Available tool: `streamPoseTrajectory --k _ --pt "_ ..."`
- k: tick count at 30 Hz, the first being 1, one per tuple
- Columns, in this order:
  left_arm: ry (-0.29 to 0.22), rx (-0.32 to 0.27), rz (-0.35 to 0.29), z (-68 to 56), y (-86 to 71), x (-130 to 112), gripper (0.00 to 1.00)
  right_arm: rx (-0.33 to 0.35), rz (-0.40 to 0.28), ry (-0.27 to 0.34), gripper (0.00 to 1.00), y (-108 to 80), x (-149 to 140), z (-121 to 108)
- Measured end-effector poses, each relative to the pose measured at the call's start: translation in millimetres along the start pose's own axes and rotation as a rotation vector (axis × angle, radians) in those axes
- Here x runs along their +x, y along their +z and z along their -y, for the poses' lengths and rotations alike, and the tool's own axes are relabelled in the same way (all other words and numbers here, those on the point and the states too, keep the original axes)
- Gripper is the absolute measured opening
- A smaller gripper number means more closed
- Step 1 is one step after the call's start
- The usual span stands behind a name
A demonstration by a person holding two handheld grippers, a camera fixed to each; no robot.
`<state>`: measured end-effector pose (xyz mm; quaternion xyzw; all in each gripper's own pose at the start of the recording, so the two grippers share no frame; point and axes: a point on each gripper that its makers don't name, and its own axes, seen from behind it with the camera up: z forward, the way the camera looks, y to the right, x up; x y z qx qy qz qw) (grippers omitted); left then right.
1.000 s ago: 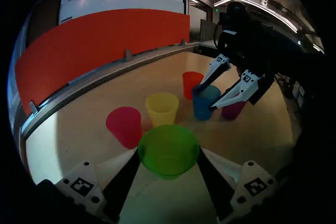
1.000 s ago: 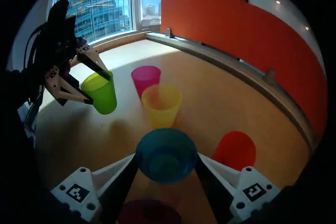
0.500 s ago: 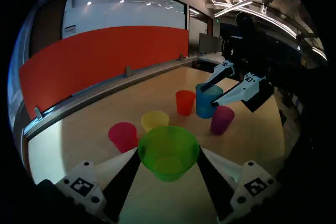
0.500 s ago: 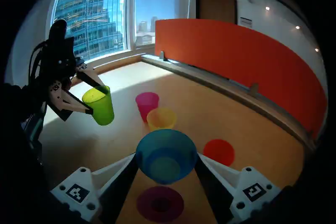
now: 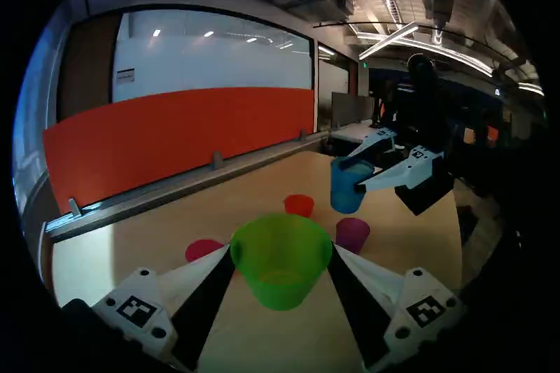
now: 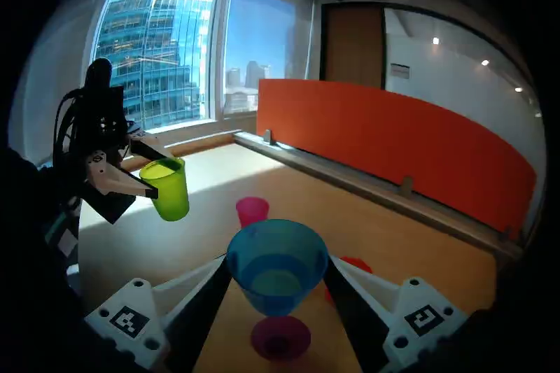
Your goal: Pour water
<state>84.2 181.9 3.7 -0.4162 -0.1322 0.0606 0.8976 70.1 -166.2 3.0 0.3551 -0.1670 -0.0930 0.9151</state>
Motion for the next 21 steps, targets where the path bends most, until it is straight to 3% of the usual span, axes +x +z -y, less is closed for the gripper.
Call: streamPoseTrajectory --k 15,21 --pt "-0.023 -0.007 -0.143 -27.6 -21.3 42.4 0.88 0.001 -0.137 -0.010 0.91 -30.9 36.7 20.0" --pt "-0.018 -0.001 -0.174 -31.2 -25.7 51.1 0.89 0.000 -0.184 -0.017 0.91 -37.5 45.5 25.9"
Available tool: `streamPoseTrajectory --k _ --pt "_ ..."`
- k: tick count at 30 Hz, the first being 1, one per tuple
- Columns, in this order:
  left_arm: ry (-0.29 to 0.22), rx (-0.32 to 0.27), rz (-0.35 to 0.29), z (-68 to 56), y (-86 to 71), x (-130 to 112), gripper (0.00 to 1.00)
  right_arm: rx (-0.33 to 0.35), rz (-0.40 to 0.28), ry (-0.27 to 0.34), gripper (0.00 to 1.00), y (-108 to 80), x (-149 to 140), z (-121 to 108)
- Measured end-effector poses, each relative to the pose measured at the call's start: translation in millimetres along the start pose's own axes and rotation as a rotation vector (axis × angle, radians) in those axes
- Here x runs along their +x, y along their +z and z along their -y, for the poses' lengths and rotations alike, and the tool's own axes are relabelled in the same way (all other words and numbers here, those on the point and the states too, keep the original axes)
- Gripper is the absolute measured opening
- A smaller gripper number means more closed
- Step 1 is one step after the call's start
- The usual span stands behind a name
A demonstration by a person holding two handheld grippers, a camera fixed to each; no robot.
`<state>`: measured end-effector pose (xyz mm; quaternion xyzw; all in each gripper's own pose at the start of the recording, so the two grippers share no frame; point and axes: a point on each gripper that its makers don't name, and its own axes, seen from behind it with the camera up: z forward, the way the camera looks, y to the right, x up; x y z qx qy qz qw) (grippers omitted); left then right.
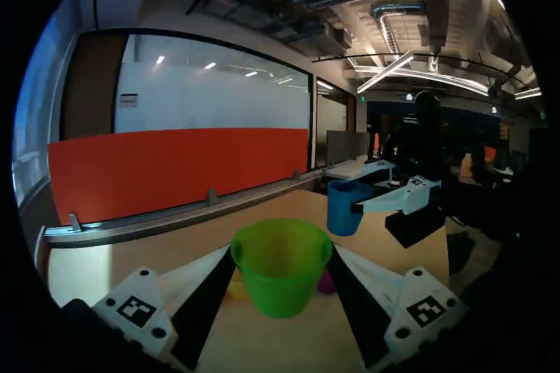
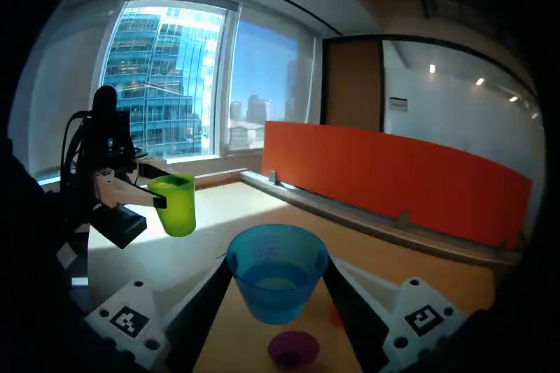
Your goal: Pour water
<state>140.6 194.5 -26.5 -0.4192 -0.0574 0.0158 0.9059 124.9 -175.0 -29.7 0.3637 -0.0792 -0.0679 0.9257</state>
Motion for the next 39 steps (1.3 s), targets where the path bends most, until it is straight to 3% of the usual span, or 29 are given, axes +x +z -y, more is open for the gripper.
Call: streamPoseTrajectory --k 15,39 --pt "0.018 -0.018 -0.024 -14.0 -3.5 7.0 0.89 -0.007 -0.106 -0.015 0.91 -2.3 22.0 6.9" --pt "0.051 -0.037 -0.055 -25.0 0.6 8.1 0.89 0.006 -0.121 -0.044 0.91 -3.1 34.4 13.4"
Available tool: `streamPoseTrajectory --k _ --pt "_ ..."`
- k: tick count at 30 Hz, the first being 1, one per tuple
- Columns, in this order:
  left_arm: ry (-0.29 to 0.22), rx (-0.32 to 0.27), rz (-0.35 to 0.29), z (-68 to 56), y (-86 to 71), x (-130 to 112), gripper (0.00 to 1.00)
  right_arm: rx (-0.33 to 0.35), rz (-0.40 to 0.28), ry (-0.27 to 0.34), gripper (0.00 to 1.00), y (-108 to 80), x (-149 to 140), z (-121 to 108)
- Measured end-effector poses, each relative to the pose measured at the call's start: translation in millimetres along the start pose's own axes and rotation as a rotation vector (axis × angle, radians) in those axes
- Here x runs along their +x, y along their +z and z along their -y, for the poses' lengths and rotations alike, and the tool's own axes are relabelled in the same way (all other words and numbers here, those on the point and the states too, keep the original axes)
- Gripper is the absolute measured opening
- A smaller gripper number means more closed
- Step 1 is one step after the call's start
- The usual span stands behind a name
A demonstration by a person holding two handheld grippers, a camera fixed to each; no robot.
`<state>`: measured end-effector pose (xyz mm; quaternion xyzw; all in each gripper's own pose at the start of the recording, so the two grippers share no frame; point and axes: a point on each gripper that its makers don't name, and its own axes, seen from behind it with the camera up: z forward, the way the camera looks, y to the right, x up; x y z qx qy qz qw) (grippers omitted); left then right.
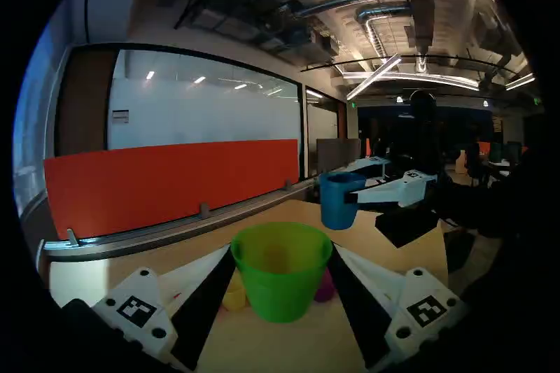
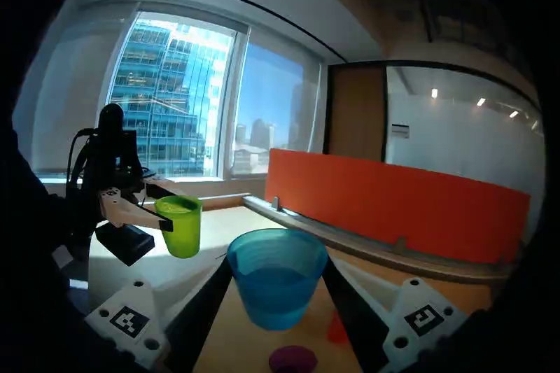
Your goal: Pour water
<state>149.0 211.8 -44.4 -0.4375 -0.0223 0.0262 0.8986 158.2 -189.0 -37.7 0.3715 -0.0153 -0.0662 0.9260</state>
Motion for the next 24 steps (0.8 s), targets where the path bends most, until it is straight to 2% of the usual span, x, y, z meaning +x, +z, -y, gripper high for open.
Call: streamPoseTrajectory --k 17,24 --pt "-0.009 -0.043 0.014 -19.5 4.9 -15.2 0.89 -0.002 -0.009 -0.096 0.91 -0.3 16.3 1.9" --pt "-0.010 -0.063 0.016 -29.1 6.6 -16.8 0.89 0.003 -0.011 -0.160 0.91 -1.4 27.5 6.4"
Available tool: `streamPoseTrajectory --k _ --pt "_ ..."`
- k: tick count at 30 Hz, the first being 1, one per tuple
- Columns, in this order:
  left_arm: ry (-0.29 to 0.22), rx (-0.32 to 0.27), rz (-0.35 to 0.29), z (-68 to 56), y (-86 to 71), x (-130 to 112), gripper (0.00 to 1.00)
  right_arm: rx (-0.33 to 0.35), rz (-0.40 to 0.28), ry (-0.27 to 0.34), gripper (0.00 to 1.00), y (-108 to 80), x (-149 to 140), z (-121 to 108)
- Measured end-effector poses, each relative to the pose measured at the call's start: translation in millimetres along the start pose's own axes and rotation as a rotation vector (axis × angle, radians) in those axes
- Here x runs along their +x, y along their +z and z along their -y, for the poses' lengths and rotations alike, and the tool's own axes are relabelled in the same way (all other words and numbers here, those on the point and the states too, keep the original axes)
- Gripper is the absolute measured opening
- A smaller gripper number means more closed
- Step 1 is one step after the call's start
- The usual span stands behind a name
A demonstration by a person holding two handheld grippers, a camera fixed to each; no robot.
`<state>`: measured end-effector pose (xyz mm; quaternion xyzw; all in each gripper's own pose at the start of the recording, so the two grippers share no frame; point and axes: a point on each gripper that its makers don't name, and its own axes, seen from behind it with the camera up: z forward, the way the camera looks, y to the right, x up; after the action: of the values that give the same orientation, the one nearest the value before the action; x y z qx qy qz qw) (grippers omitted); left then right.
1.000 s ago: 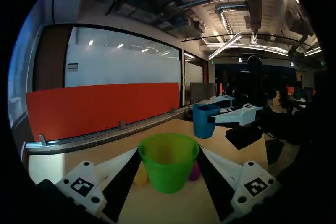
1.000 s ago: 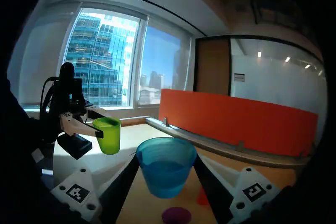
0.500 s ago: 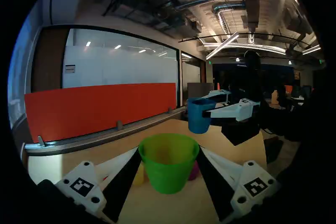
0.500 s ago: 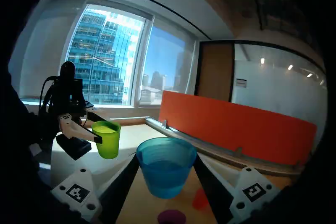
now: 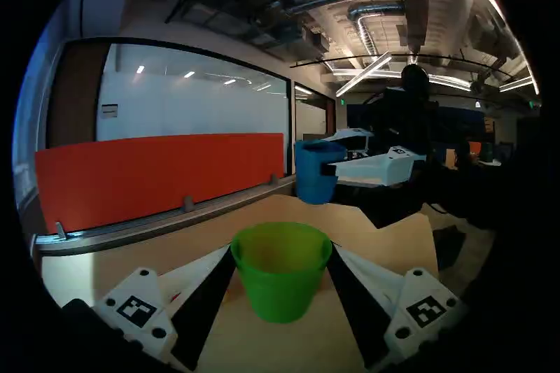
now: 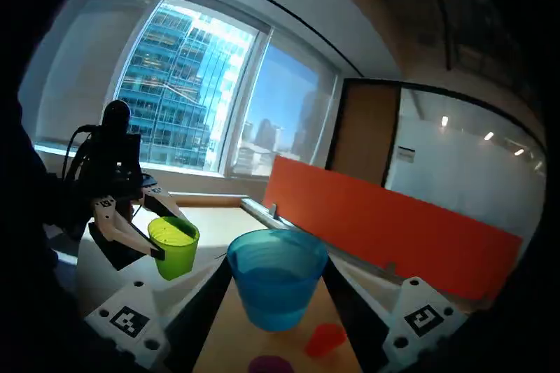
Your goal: Pour water
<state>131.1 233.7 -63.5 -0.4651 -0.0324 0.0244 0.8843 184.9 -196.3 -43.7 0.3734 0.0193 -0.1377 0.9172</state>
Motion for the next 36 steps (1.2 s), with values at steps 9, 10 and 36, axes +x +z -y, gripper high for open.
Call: streamPoseTrajectory --k 9,10,36 --pt "-0.002 -0.021 -0.005 -10.9 2.7 0.3 0.89 0.001 -0.007 -0.098 0.91 1.8 16.0 6.6" --pt "-0.003 -0.022 -0.005 -11.6 3.2 0.3 0.89 0.002 -0.007 -0.108 0.91 2.2 17.5 7.6" --pt "-0.024 -0.061 -0.021 -26.9 8.7 -2.4 0.88 0.005 -0.038 -0.415 0.91 18.3 61.1 25.0"
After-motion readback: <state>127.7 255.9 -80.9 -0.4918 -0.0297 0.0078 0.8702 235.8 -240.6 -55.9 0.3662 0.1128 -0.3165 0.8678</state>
